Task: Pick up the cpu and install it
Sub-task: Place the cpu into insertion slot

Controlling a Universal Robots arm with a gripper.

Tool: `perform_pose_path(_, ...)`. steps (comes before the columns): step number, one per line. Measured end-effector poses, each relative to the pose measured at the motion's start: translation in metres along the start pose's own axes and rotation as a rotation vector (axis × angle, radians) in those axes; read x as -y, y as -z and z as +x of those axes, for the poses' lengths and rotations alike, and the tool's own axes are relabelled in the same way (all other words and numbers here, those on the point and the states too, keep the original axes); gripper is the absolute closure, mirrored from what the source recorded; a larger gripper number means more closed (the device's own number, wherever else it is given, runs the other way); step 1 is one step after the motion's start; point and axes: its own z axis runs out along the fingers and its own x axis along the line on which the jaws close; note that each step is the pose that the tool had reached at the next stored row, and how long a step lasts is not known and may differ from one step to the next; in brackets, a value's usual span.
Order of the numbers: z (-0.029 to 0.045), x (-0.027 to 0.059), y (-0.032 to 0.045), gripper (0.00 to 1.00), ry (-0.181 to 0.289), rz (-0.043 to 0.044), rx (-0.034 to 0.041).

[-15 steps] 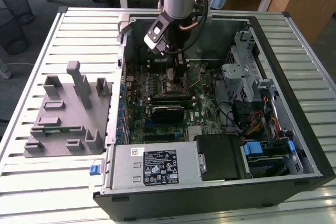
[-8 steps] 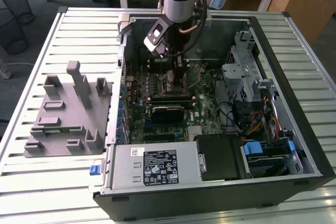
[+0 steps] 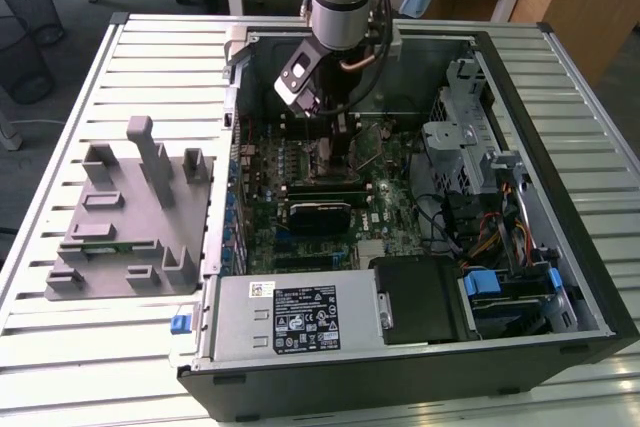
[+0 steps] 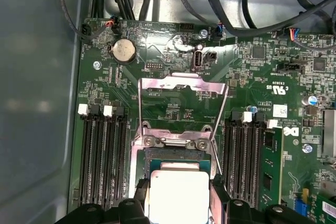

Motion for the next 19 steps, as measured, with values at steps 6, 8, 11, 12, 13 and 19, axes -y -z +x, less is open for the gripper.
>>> perform_pose_path(6, 0.0001, 0.0001, -0.0053, 0.46, 0.0, 0.0, -0.0008)
perform_pose_path(8, 0.0001, 0.0002, -0.0073, 0.46, 0.0, -0.0001, -0.0009)
perform_pose_path(11, 0.0002, 0.0003, -0.0098, 0.46, 0.0, 0.0, -0.0008)
perform_pose_path(12, 0.0002, 0.0003, -0.0106, 0.46, 0.0, -0.0001, -0.0009)
perform_pose_path(13, 0.0002, 0.0004, -0.0112, 0.46, 0.0, -0.0001, -0.0009)
perform_pose_path(19, 0.0002, 0.0005, -0.0141, 0.46, -0.001, 0.0, -0.0008)
